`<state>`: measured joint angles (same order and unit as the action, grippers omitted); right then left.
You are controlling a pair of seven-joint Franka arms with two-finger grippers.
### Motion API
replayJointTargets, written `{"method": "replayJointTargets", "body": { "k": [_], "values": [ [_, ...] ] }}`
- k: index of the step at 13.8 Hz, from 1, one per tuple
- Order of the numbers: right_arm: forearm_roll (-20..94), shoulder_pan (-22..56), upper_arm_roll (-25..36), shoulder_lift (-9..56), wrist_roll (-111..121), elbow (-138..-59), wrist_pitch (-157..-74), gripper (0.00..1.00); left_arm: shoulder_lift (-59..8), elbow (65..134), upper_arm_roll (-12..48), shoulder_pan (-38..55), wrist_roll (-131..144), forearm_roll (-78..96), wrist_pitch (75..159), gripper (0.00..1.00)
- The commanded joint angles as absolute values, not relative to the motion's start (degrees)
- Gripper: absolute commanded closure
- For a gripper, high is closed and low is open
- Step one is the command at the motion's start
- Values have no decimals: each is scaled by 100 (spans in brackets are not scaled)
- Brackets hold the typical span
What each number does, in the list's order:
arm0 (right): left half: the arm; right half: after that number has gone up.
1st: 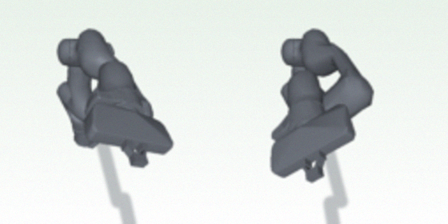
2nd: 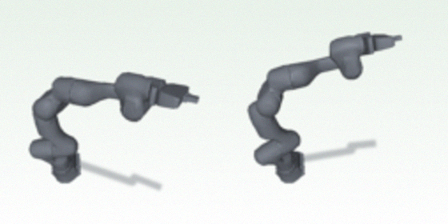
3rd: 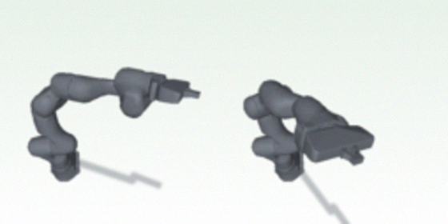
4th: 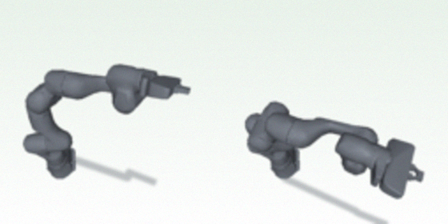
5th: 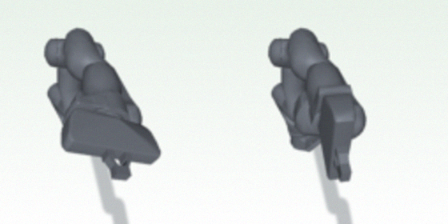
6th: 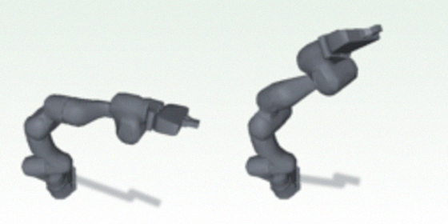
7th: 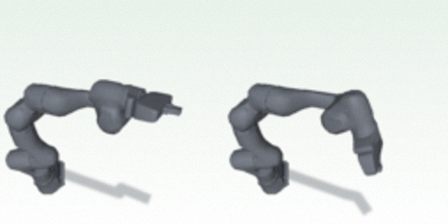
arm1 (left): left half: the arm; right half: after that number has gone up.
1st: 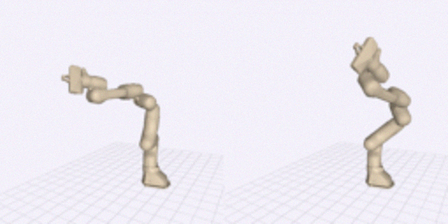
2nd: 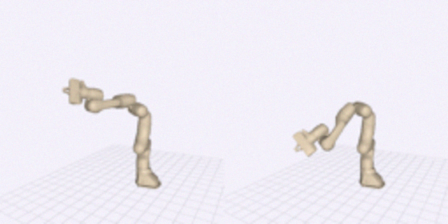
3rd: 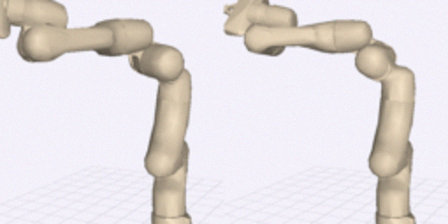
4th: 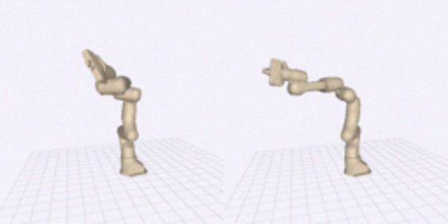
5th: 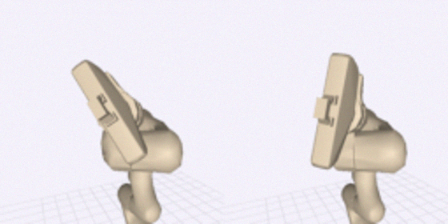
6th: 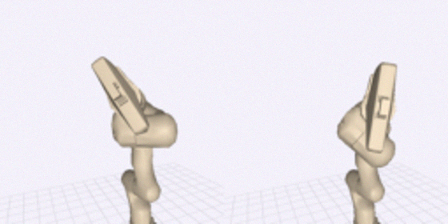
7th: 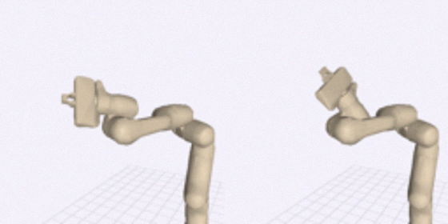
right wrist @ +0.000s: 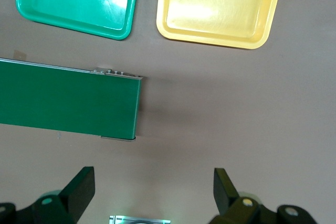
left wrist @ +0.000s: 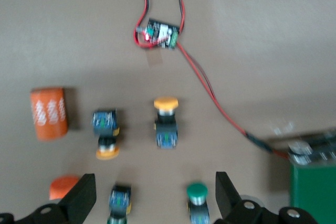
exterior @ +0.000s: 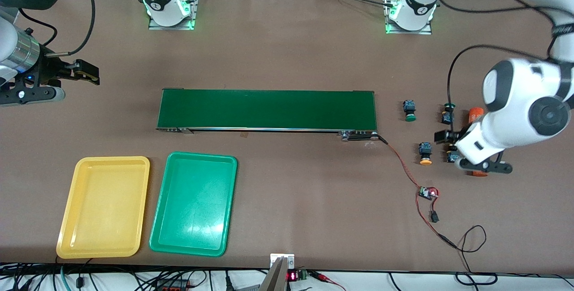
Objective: Sort buttons by color to trays
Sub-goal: 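Grasp the yellow-capped button with the left gripper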
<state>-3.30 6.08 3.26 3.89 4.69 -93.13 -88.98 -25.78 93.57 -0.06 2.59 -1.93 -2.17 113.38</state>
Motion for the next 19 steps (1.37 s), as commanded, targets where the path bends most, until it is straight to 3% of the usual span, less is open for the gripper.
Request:
{"method": "replayJointTargets", "body": {
  "k": [1,5,7,8,9,10,13,16,19],
  "values": [
    [-360,606,308,343,396,-9281,-8868,0,-2628,10086,26,193,-193,-264,12527,0],
    [-360,598,316,343,404,-9281,-8859,0,-2750,11476,18,141,-220,-264,14629,0],
    [-360,624,308,351,430,-9290,-8859,0,-2978,11732,18,115,-220,-264,15185,2],
    [-369,633,308,352,439,-9290,-8885,0,-3040,11777,26,106,-220,-264,15327,8],
    [-378,676,308,360,439,-9281,-8903,0,-3058,11777,26,97,-202,-264,15319,25],
    [-378,694,308,378,457,-9290,-8895,0,-3076,11847,26,79,-141,-264,15293,52],
    [-693,913,308,387,483,-9299,-8912,0,-2998,11830,26,70,-114,-264,15232,79],
    [-826,1046,308,396,492,-9308,-8903,0,-2577,11576,79,149,-123,-264,14374,84],
    [-826,1081,308,448,492,-9308,-8851,0,-2058,11373,893,149,278,-193,13178,82]
  ]
}}
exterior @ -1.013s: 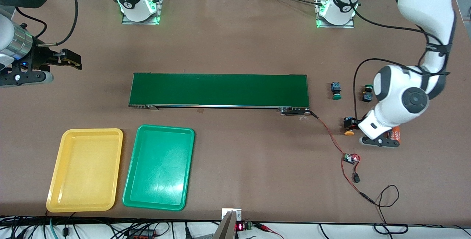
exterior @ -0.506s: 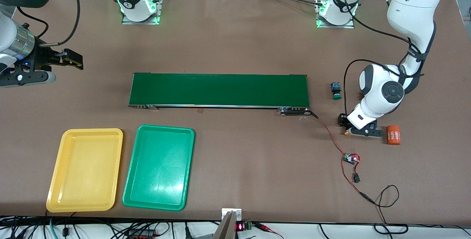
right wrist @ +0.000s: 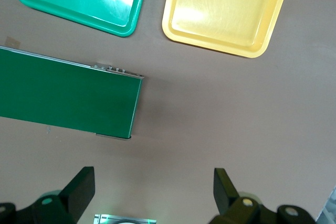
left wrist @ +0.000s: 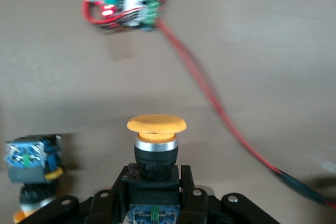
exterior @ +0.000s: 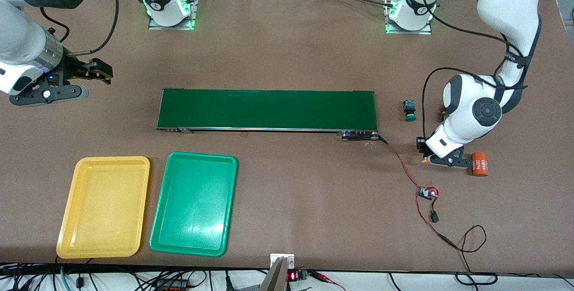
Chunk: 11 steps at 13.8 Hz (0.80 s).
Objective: Sort buttons by color to trays
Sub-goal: 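Place the yellow-capped button on the green belt and open the left gripper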
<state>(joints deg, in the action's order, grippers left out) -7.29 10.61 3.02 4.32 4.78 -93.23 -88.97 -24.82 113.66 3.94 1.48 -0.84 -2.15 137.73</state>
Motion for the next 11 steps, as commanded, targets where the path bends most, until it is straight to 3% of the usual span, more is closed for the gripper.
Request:
{"method": "replayJointTargets", "body": {
  "k": [1,5,8,9,10,11],
  "values": [
    [-826,1081,299,448,492,-9308,-8842,0,-1961,11390,1271,141,882,-193,12879,82],
    [-800,1081,308,448,492,-9308,-8824,0,-2012,11478,2503,245,2562,-202,12770,81],
    [-791,1064,308,457,483,-9316,-8824,0,-2109,11654,2558,710,3118,-202,12805,74],
    [-782,1072,308,457,475,-9325,-8824,0,-2214,11663,2558,790,3233,-263,12823,53],
    [-782,1072,308,457,475,-9325,-8824,0,-2267,11680,2549,808,3234,-272,12997,44],
    [-774,1081,308,474,475,-9316,-8824,0,-2311,11681,2540,809,3234,-272,13138,26]
  ]
}}
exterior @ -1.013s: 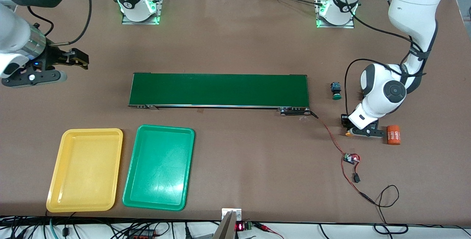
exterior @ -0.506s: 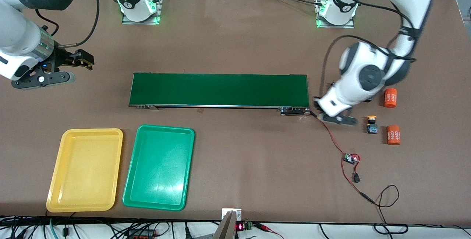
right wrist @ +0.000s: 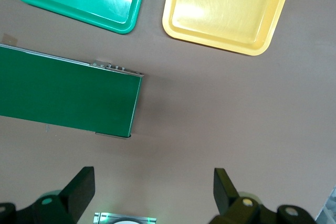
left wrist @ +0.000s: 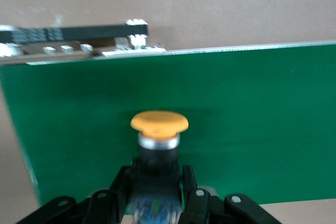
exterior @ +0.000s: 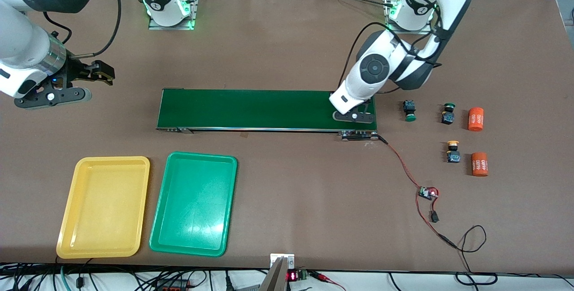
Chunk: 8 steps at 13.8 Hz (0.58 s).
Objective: Sort buttons by color to trays
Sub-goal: 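Place the yellow-capped button on the green belt and open the left gripper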
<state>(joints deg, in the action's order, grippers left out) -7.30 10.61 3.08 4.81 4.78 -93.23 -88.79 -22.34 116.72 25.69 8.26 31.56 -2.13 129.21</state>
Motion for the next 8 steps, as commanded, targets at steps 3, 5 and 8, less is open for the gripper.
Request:
{"method": "replayJointTargets", "body": {
  "k": [3,5,8],
  "values": [
    [-765,1072,308,475,466,-9325,-8815,0,-2163,11506,2514,703,3208,-272,13114,0],
    [-756,1107,308,475,431,-9325,-8815,0,-2031,11164,2505,537,3199,-272,12686,0],
    [-590,1151,308,483,378,-9325,-8824,0,-2065,10269,2487,81,3025,-281,11622,0]
  ]
}}
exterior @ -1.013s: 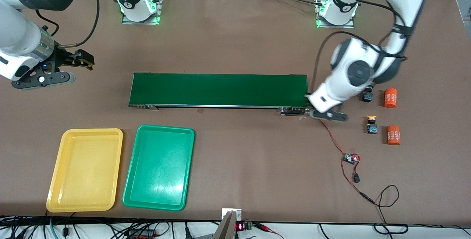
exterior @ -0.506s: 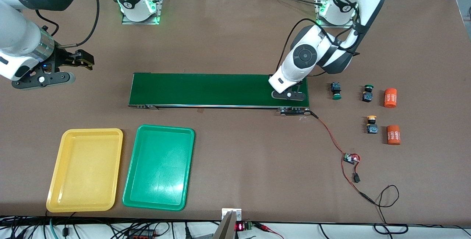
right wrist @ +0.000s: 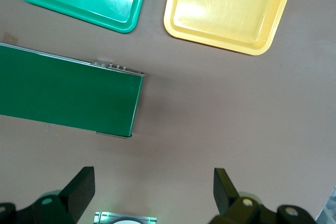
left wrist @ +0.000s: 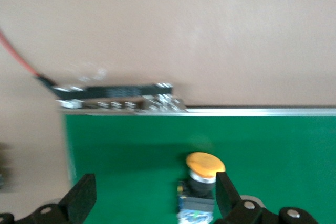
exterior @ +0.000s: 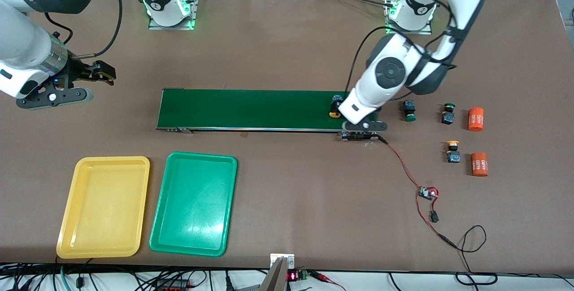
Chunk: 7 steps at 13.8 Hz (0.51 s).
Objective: Sort buttons by color to trays
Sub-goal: 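Place the yellow-capped button on the green belt and open the left gripper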
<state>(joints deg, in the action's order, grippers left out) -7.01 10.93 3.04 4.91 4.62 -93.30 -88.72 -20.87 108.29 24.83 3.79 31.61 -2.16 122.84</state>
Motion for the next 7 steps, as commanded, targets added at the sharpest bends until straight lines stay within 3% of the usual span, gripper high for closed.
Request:
{"method": "replayJointTargets", "body": {
  "k": [1,7],
  "values": [
    [-406,1143,308,483,378,-9334,-8824,0,-2092,10074,2487,-182,2832,-325,11480,0],
    [-9,1502,299,782,-457,-9597,-9587,0,-2960,9309,2285,-1694,917,-1597,11496,0]
  ]
}}
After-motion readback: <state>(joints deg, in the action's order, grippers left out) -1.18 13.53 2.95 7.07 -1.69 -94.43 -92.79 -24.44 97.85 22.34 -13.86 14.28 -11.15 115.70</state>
